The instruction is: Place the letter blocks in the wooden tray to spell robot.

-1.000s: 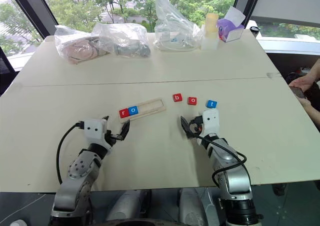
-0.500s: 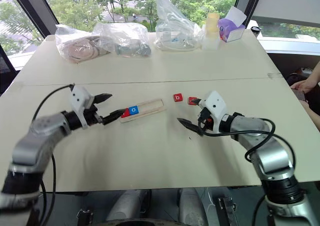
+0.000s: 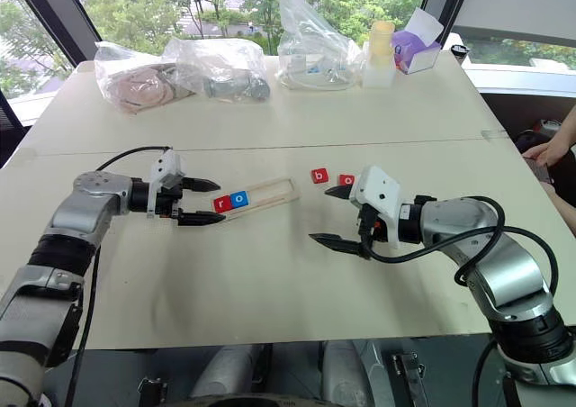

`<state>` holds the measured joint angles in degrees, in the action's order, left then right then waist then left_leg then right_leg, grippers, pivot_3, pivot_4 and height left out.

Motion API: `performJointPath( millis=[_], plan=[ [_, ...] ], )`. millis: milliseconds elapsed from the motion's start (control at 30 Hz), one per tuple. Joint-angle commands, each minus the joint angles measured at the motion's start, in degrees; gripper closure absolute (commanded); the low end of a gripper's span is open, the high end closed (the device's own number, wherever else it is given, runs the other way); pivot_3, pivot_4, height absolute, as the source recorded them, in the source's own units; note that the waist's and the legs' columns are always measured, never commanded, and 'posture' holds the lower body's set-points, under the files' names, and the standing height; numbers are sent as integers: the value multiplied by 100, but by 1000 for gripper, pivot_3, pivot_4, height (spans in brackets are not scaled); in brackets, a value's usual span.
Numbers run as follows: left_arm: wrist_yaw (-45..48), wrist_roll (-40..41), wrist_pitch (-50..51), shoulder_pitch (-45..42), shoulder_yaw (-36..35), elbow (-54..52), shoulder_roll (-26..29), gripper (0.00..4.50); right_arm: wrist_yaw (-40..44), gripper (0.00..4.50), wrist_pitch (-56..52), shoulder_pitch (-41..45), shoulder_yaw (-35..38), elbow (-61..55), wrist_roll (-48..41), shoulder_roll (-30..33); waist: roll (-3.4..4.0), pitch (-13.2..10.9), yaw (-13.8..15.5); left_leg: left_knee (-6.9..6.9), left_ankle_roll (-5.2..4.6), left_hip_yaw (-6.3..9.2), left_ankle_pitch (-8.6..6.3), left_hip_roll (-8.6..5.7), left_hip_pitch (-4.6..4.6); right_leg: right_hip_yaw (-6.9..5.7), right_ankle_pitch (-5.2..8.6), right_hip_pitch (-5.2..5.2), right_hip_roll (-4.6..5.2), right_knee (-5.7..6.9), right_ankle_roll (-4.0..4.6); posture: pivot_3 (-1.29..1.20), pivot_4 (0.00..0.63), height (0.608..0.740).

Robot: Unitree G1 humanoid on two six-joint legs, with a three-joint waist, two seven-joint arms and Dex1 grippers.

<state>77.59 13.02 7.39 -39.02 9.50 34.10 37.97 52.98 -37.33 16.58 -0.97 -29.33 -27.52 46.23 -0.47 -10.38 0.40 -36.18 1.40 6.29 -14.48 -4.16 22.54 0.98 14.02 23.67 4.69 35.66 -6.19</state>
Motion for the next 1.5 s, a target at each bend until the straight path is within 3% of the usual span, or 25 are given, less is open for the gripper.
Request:
performJointPath(
  millis=[33,367,667,800,967,1133,1500],
  plan=[
    [104,-167,-392,-187,-57,401,-56,0,-114,68,-52,34,159,-307,-139,3,0,0,2,0,0,0,0,0,1,0,0,1,0,0,0,0,150,740],
    [-177,-604,-1295,-411,-74,1539,-369,0,-313,68,-172,47,156,-453,-229,-4,-2,-1,29,-9,0,2,0,-1,1,-2,-1,0,-1,11,-1,0,150,740],
    [-353,-942,-1941,-342,35,1900,-486,0,-370,68,-137,47,124,-476,-187,29,-1,1,27,-23,2,2,1,-2,-12,-1,-1,-7,-2,36,-1,0,150,740],
    [-460,-1017,-2087,-275,42,1947,-519,1302,-368,0,-120,44,116,-472,-172,41,0,3,30,-30,2,3,1,-2,-14,-1,-1,-13,-2,36,-1,0,150,740],
    [-454,-1027,-2158,-226,36,1956,-552,1379,-358,0,-112,36,109,-465,-142,58,2,5,29,-36,2,3,1,-2,-14,-2,-1,-15,-3,39,-1,0,150,740],
    [-4,-902,-2161,254,163,1075,-529,1379,-335,0,-97,33,113,-442,-98,108,4,7,23,-38,1,4,1,-2,-14,-1,-1,-17,-2,39,-2,0,150,740],
    [199,-486,-870,1724,402,-2085,-366,1379,-344,0,-83,42,56,-402,-45,91,5,7,26,-28,-7,1,-5,-2,-11,6,0,-13,10,30,-1,0,150,740]
  ],
)
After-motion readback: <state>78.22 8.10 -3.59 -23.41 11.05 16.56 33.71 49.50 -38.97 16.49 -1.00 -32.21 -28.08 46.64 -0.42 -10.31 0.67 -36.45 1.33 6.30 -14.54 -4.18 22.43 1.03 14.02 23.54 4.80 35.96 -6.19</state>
